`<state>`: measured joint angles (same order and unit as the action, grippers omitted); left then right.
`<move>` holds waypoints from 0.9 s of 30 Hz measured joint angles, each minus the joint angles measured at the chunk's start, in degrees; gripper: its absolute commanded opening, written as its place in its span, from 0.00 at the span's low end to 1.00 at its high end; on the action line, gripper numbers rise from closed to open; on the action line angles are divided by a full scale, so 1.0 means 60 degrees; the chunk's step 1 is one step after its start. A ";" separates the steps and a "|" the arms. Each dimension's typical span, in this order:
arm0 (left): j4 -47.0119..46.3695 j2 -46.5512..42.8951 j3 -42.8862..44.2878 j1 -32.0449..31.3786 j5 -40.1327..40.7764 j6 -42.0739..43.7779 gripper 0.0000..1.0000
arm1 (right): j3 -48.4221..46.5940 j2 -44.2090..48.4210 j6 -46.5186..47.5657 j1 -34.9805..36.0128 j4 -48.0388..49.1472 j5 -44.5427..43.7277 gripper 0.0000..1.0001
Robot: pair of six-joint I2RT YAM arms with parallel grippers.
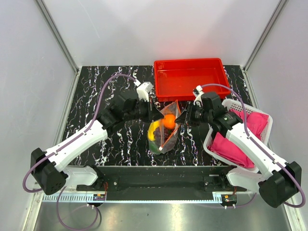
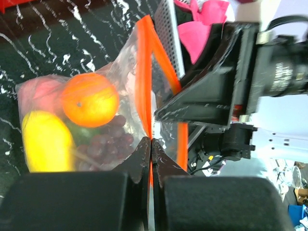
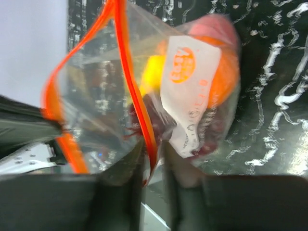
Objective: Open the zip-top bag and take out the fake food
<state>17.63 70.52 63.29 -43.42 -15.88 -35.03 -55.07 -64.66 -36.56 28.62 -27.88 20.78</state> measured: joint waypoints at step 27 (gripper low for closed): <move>0.1188 -0.0084 -0.0142 -0.0324 0.1625 0.0616 0.00 | -0.0153 -0.0044 0.0393 0.0178 0.0521 0.0918 0.44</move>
<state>24.75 70.02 62.43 -45.36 -6.13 -31.33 -55.99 -64.93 -34.20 29.69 -24.75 26.28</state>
